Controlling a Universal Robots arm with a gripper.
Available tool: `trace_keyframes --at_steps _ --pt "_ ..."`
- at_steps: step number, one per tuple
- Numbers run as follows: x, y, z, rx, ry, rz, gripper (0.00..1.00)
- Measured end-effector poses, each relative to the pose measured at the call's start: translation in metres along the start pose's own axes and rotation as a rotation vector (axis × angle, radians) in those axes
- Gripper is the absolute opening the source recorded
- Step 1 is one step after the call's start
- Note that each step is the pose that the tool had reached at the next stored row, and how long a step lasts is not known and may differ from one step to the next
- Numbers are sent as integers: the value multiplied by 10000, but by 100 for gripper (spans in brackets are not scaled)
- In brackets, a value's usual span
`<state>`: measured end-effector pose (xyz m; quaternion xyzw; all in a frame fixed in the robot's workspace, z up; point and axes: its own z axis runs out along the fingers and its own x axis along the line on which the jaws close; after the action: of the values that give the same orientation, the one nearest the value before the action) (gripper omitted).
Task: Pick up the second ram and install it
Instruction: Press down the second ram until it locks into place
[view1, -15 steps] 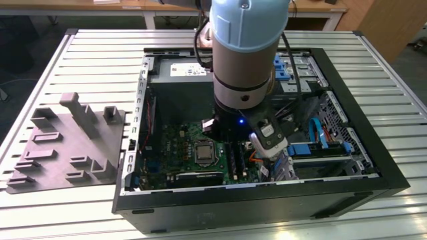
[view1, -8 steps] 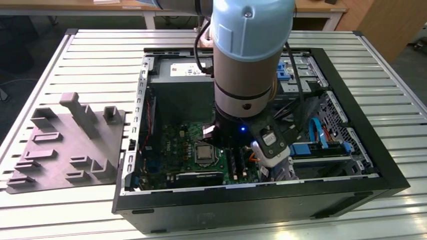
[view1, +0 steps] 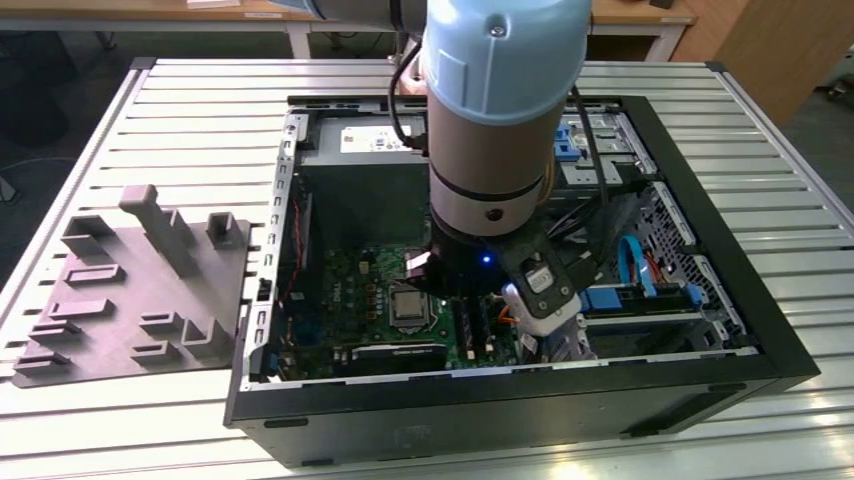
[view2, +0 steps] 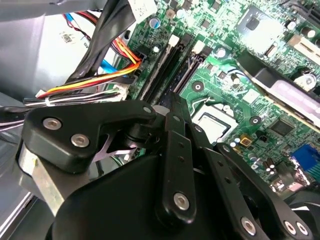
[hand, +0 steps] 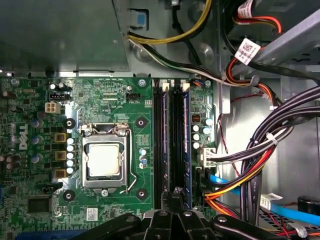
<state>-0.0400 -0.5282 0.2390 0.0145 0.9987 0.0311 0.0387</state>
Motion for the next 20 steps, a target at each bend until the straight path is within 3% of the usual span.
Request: trace_keyframes --at_steps 10,20 --pt "-12 -15 87 81 -4 153 10" --pt "2 -23 119 86 -4 164 10"
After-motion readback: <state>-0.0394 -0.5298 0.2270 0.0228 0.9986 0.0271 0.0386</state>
